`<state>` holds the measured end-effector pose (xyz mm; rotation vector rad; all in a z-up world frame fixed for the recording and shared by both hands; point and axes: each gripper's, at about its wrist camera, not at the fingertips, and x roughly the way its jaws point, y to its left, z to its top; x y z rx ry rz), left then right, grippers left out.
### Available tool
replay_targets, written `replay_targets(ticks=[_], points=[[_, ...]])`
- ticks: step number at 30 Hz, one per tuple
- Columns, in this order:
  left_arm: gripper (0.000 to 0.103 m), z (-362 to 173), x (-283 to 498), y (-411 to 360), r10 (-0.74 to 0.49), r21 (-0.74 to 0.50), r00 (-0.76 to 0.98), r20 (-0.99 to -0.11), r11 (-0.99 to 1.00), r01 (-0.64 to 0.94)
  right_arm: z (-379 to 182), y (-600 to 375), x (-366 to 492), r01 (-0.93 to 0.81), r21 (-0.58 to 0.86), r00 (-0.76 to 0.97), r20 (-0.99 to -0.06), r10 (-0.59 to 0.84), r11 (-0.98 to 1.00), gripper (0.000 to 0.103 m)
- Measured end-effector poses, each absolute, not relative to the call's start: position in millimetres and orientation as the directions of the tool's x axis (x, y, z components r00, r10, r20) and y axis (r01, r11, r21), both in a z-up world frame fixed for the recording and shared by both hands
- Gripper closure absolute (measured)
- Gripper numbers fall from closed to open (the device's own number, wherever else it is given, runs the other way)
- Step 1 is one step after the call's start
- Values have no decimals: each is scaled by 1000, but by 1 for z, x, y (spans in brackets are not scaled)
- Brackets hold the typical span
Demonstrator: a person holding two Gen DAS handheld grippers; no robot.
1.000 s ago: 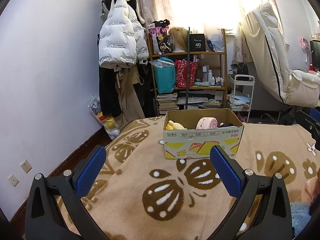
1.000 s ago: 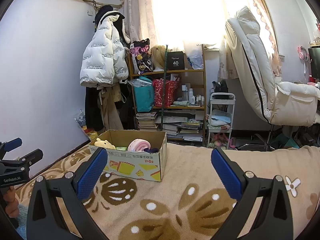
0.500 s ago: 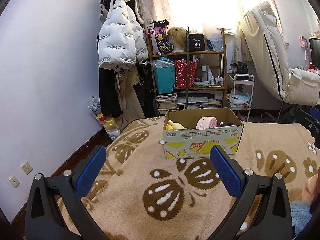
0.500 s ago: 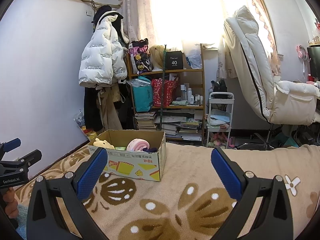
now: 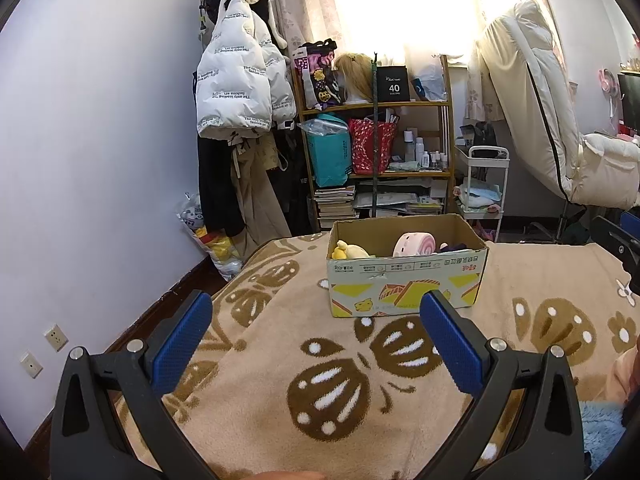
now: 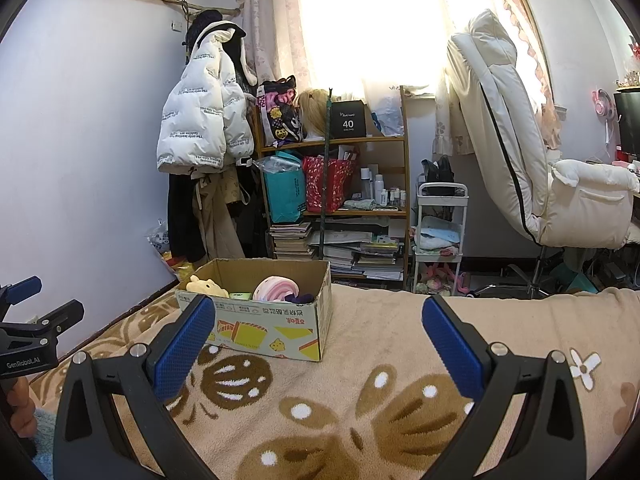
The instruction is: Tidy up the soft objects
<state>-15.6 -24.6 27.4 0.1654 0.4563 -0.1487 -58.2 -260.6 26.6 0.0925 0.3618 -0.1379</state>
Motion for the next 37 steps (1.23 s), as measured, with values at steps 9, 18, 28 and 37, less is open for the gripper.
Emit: replay_targets(ticks=[9, 18, 28, 37], points=[[1, 28, -15, -25, -105, 126, 887, -449, 976, 179, 27, -261, -58, 149, 67, 926, -358, -116, 986, 0], [1, 27, -15, -22, -105, 125, 890, -444, 976, 177, 25, -260, -59, 153, 66, 925, -361, -120, 986, 0], [1, 27, -15, -22, -104, 125, 889, -445, 976, 177, 26, -261, -59, 153, 67, 925, -360, -119, 986, 0], [1, 26, -15, -22, -106, 125, 888, -447, 976, 180, 26, -261, -59, 154, 68, 925, -360, -120, 986, 0]])
